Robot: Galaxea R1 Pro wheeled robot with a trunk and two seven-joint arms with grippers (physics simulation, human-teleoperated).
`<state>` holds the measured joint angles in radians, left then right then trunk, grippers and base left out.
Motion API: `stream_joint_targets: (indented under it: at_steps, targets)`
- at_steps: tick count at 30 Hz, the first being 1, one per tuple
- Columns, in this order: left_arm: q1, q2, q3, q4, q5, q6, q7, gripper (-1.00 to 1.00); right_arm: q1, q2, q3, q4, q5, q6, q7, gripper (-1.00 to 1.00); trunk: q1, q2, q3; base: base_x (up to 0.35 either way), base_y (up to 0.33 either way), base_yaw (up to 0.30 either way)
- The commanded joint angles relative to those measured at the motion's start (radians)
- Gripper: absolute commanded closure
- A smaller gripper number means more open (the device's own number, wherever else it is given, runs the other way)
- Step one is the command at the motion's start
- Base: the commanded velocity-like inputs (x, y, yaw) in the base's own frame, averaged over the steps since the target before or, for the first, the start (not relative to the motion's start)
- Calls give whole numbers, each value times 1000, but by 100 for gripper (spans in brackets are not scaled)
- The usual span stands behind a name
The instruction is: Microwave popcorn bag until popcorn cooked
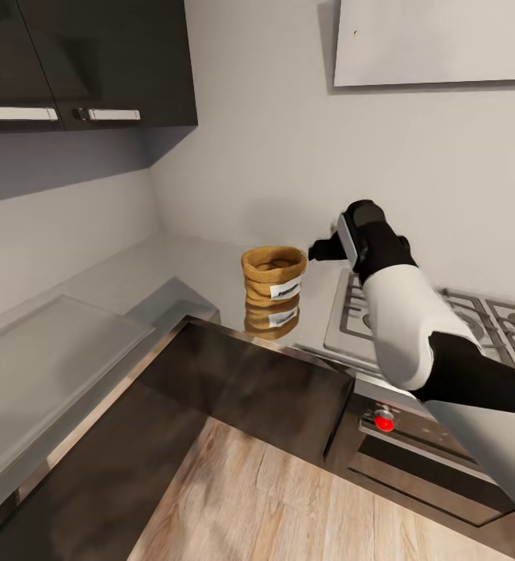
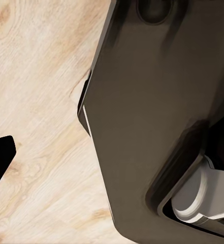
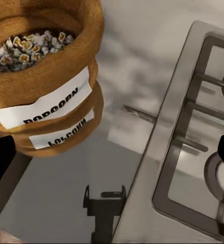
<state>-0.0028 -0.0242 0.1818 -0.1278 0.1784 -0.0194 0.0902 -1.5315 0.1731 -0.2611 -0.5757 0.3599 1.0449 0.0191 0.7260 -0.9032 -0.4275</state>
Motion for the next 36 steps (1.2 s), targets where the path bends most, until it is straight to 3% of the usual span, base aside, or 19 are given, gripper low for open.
stream_joint_targets:
  at_steps: [1, 7, 16, 17, 19, 25, 36]
  targets:
    - [0, 0, 0, 0, 10, -2, 2, -100, 5, 1, -6, 3, 11, 2, 2, -100, 0, -1, -1, 0, 0, 0]
    - [0, 0, -1, 0, 9, -2, 1, -100, 39, 1, -6, -2, 18, 2, 3, -100, 0, -1, -1, 12, 54, 0]
    - [0, 0, -1, 1, 9, -2, -6, -100, 90, 1, -7, -14, 17, 2, 2, -100, 0, -1, -1, 78, 285, 0]
    - [0, 0, -1, 1, 9, -2, -6, -100, 120, 1, -7, -24, 17, 2, 2, -100, 0, -1, -1, 52, 265, 0]
    - [0, 0, -1, 1, 9, -2, -6, -100, 120, 1, -7, -54, 17, 2, 3, -100, 0, -1, -1, 17, 117, 0]
    - [0, 0, -1, 1, 9, -2, -6, -100, 120, 1, -6, -263, 17, 2, 4, -100, 0, -1, -1, 3, 18, 0]
    - [0, 0, -1, 1, 9, -2, -6, -100, 123, 1, -4, -274, 15, 2, 4, -100, 0, -1, -1, 0, 0, 0]
